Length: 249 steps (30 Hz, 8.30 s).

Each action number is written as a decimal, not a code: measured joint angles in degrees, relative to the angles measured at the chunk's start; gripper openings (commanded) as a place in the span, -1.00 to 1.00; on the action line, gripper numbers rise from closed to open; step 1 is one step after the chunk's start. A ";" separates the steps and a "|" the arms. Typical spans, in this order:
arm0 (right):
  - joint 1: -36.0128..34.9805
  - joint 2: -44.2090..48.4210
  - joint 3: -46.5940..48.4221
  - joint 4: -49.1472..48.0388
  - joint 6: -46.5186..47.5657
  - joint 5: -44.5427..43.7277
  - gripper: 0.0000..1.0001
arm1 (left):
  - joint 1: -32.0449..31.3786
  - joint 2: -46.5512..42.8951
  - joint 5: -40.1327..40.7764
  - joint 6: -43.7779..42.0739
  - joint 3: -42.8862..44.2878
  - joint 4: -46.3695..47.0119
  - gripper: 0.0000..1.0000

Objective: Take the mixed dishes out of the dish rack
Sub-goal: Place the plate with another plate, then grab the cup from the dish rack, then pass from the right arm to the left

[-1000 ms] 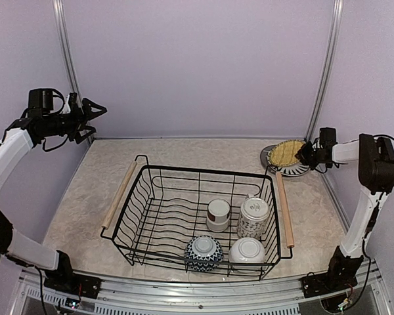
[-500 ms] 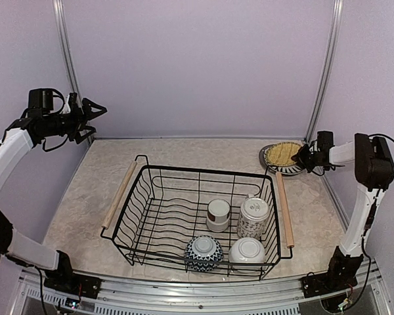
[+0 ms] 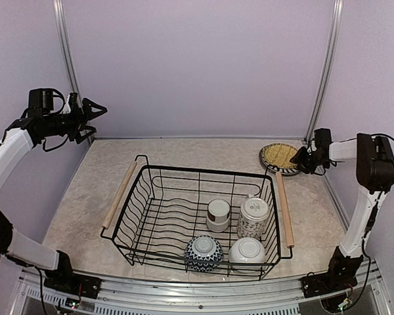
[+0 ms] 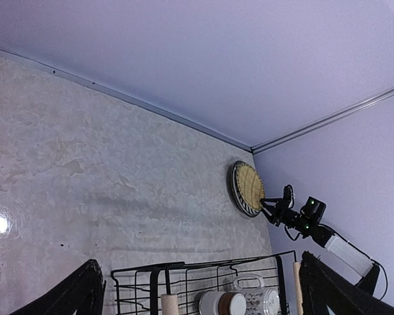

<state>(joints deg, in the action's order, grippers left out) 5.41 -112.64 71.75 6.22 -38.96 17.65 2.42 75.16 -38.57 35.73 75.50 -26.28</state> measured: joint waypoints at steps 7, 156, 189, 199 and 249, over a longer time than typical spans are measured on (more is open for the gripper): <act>0.00 5.16 -0.11 3.69 3.91 -2.67 0.29 | -0.39 0.00 -0.04 0.00 0.00 0.00 0.98; -56.30 27.93 14.03 48.09 24.37 -23.91 -1.00 | -3.80 1.64 -0.20 -0.57 0.74 -1.70 0.98; -49.44 18.67 12.85 27.17 4.17 -1.95 -1.00 | -6.69 1.60 -4.68 -2.64 0.74 -0.76 0.98; -48.72 15.23 13.86 19.04 -4.24 4.28 -1.00 | -7.13 1.60 -5.92 -2.78 0.98 -0.74 0.98; -47.60 15.23 3.65 -23.96 -32.76 9.57 -1.00 | -36.20 0.35 3.48 30.93 -16.39 31.30 -0.02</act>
<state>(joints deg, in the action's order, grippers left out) -42.19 -97.41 75.40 -17.74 -71.72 27.22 -33.78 75.50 -35.09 66.65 59.11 5.02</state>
